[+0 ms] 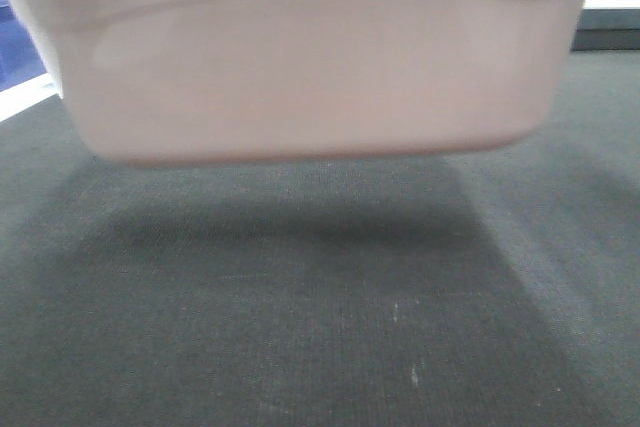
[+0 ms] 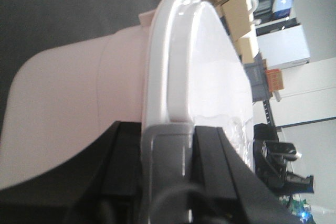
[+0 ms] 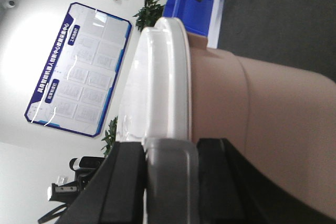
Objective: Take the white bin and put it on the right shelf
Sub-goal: 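Lift the pink bin off the table with both grippers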
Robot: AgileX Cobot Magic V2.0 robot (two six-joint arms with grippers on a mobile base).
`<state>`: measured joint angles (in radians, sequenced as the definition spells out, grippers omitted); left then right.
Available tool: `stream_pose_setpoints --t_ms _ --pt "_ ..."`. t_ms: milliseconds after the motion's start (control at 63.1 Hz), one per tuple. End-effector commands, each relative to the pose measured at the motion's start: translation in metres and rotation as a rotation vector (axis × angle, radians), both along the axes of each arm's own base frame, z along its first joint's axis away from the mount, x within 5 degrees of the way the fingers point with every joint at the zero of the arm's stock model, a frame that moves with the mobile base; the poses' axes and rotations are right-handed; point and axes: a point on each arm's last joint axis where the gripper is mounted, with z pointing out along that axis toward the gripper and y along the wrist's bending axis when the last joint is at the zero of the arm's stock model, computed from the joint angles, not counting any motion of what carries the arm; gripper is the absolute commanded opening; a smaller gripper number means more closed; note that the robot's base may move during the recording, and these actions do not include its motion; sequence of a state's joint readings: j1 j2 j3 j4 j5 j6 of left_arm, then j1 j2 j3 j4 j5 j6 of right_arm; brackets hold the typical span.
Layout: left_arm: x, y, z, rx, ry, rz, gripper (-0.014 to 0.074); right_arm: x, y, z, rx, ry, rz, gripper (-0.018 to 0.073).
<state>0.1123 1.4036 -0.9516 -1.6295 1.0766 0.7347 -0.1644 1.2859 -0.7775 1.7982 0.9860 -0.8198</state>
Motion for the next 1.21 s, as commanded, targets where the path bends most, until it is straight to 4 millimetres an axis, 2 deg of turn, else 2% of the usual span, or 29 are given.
stream_pose_setpoints --t_ms 0,222,412,650,1189 --pt "-0.027 -0.016 0.055 -0.218 -0.173 -0.227 -0.0126 -0.031 0.023 0.046 0.174 -0.193 0.284 0.0067" --pt "-0.031 -0.015 0.08 -0.243 -0.262 -0.225 -0.0126 -0.039 0.022 0.069 0.156 -0.24 0.239 0.0067" --pt "-0.034 -0.024 0.084 -0.25 -0.272 -0.259 -0.0126 -0.038 0.021 0.084 0.149 -0.28 0.235 0.0067" --pt "-0.038 -0.037 0.085 -0.268 -0.267 -0.312 -0.0126 -0.038 0.021 0.086 0.148 -0.285 0.235 0.0067" --pt "-0.038 -0.037 0.085 -0.265 -0.267 -0.313 -0.0126 -0.036 0.02 0.085 0.14 -0.275 0.201 0.0067"
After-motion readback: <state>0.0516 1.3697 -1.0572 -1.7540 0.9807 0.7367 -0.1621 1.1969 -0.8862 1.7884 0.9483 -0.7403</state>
